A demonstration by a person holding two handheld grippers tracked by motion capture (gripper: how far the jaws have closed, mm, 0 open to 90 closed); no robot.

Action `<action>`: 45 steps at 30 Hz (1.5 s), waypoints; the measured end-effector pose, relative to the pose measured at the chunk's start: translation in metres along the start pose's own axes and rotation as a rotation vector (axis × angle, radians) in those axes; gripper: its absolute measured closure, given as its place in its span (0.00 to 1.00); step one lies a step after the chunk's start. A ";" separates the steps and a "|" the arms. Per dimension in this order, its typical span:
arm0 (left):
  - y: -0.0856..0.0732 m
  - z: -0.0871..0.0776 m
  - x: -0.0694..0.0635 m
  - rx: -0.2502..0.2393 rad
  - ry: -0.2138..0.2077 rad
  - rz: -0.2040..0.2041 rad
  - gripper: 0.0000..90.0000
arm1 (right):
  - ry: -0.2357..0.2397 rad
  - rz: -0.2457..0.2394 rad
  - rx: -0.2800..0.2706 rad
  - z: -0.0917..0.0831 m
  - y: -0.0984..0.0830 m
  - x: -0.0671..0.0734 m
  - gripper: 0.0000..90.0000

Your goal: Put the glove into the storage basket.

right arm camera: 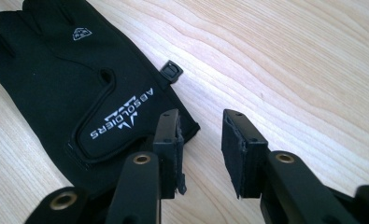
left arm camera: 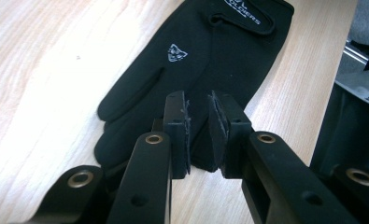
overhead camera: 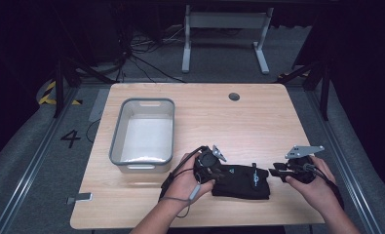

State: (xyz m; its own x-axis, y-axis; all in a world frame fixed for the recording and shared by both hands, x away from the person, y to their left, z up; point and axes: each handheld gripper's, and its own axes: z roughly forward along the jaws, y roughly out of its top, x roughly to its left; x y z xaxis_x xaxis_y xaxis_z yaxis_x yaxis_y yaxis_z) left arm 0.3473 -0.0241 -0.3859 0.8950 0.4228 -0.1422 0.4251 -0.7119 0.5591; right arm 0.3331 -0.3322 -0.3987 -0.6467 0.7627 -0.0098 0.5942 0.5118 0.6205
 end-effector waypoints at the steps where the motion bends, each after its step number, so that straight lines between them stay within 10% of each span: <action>1: 0.000 0.002 -0.001 0.006 -0.005 0.001 0.86 | -0.002 0.004 -0.001 -0.001 -0.001 -0.001 0.76; 22: 0.001 0.018 -0.005 0.040 -0.054 0.016 0.86 | 0.115 -0.026 -0.041 0.002 0.008 0.011 0.73; 33: 0.019 0.033 0.003 -0.004 -0.066 0.016 0.63 | 0.112 0.014 -0.066 -0.008 0.004 0.002 0.73; 45: 0.039 0.067 0.002 0.001 -0.091 0.109 0.50 | 0.131 0.041 -0.062 -0.008 0.000 -0.004 0.72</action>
State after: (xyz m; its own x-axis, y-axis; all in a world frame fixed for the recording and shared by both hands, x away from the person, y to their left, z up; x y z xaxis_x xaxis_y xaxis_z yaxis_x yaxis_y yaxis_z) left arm 0.3744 -0.0888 -0.4194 0.9443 0.2904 -0.1547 0.3252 -0.7515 0.5740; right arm 0.3314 -0.3386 -0.3925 -0.6815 0.7225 0.1164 0.5933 0.4524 0.6659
